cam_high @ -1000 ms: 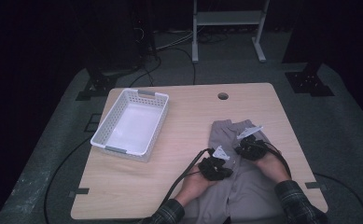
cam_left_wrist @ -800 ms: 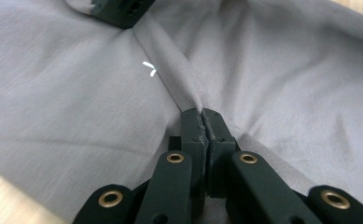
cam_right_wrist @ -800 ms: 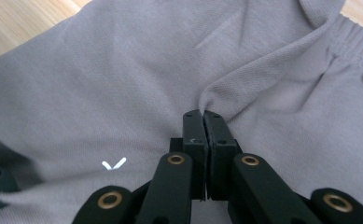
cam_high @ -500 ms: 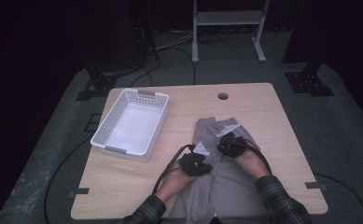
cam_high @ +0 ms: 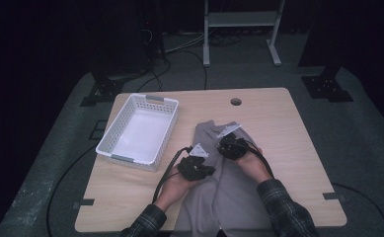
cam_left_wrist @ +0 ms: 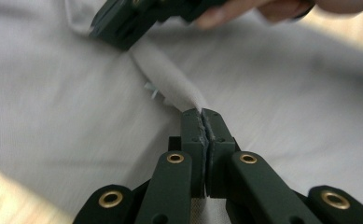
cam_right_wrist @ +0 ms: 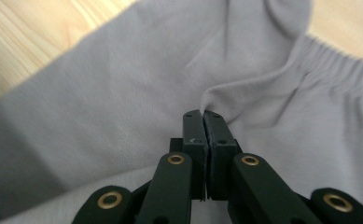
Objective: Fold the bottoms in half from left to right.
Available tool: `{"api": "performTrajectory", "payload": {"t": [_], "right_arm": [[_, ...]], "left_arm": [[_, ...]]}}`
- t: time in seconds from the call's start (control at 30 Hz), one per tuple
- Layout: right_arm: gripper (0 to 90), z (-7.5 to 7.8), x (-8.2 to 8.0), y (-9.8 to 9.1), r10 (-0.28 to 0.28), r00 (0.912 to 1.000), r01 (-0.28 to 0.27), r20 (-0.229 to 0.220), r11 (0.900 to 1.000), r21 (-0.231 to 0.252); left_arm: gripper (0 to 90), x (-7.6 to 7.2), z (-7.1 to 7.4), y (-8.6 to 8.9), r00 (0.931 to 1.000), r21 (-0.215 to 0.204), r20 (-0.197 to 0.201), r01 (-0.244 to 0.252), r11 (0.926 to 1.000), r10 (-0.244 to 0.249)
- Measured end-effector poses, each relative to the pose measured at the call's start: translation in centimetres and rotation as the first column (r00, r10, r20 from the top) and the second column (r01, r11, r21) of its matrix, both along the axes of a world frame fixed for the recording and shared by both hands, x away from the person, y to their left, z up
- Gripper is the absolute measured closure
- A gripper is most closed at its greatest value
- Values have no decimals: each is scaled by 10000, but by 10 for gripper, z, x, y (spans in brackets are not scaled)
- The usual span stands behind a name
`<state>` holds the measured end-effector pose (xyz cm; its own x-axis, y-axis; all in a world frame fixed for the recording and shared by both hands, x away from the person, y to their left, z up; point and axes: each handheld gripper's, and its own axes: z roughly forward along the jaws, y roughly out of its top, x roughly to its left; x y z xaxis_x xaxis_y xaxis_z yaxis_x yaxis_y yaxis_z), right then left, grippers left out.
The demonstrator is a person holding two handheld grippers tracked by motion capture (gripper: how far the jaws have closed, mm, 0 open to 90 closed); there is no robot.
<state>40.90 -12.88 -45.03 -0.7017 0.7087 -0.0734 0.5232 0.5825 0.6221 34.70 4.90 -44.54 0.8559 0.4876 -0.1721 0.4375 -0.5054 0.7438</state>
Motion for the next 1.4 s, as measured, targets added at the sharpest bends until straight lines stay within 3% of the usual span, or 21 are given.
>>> {"api": "performTrajectory", "payload": {"t": [0.13,0.3,0.43,0.57,0.67,0.8,0.9,1.07,1.17,1.27,1.4], "right_arm": [[880,17,-2,-8,60,9994,-70,333,9995,320],[879,47,-10,-21,113,9956,-163,926,9984,536],[880,67,-17,-40,-25,9917,-63,1287,9977,677],[879,72,-24,-64,-310,9901,209,1369,9970,745],[879,68,-27,-80,-574,9905,490,1250,9964,690],[879,48,-29,-102,-997,9914,962,847,9944,445],[878,32,-28,-113,-1305,9898,1285,568,9910,372],[872,11,-25,-125,-1624,9865,1622,189,9867,119],[867,4,-24,-129,-1740,9847,1740,38,9847,-83],[866,-1,-23,-131,-1753,9845,1753,-21,9844,-173],[862,-6,-22,-130,-1755,9844,1750,-126,9840,-345]], "left_arm": [[890,-5,20,-10,9990,-605,409,213,9979,-189],[890,-9,41,-30,9946,-1248,864,674,9899,-568],[890,-11,46,-49,9912,-1530,982,1028,9829,-884],[890,-12,43,-67,9884,-1698,960,1326,9765,-1175],[889,-12,35,-81,9877,-1772,812,1459,9733,-1333],[869,-9,19,-94,9878,-1671,638,1507,9744,-1418],[733,-4,14,-88,9912,-1692,623,1255,9775,-1165],[644,12,12,-60,9970,-1423,740,342,9892,-238],[628,26,7,-45,9943,-827,973,-352,9960,432],[622,38,-3,-40,9927,-295,901,-774,9966,797],[606,44,-17,-47,9935,201,821,-802,9966,783]]}}
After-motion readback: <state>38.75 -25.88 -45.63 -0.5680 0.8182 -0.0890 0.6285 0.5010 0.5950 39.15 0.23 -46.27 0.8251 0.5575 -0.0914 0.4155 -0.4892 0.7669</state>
